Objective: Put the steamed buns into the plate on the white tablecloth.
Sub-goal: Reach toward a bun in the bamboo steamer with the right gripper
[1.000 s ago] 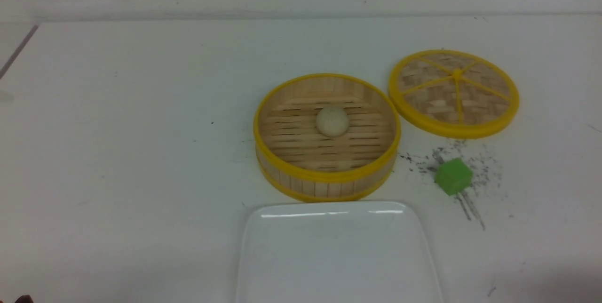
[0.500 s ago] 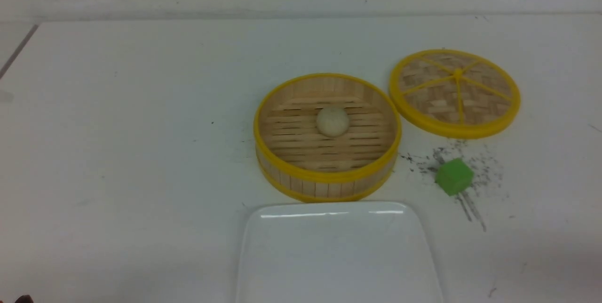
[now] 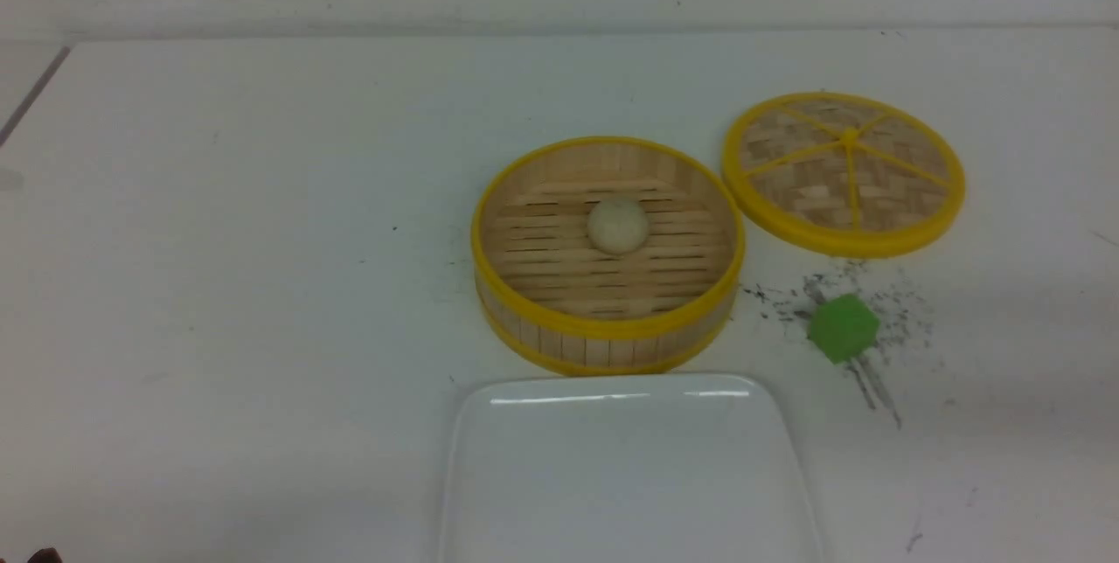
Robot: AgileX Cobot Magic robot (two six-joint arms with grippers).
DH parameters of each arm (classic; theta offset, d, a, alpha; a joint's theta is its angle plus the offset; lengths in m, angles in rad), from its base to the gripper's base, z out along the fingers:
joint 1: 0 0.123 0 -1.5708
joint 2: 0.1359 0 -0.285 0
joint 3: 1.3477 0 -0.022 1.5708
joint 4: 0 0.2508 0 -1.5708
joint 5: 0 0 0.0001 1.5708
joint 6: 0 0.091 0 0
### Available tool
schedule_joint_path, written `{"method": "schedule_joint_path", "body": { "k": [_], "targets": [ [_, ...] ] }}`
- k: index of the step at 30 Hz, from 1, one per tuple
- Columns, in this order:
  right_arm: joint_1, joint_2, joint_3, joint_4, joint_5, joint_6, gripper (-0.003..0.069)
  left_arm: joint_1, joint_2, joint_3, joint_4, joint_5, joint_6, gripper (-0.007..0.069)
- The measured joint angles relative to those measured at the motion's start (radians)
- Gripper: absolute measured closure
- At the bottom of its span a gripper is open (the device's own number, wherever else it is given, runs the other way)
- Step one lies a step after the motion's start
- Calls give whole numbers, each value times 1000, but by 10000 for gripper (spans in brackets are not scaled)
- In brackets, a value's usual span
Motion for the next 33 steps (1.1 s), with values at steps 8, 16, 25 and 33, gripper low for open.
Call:
{"method": "schedule_joint_path", "body": {
  "k": [8, 16, 25, 33],
  "targets": [
    [106, 333, -192, 462, -41, -491, 551, 0, 0, 0, 0, 0, 0, 384],
    [362, 745, -536, 288, -83, -409, 492, 0, 0, 0, 0, 1, 0, 384],
    [478, 1124, -987, -23, -83, -195, 270, 0, 0, 0, 0, 1, 0, 384],
    [479, 1329, -1180, -116, -143, -116, 151, 0, 0, 0, 0, 1, 0, 384]
  ]
}}
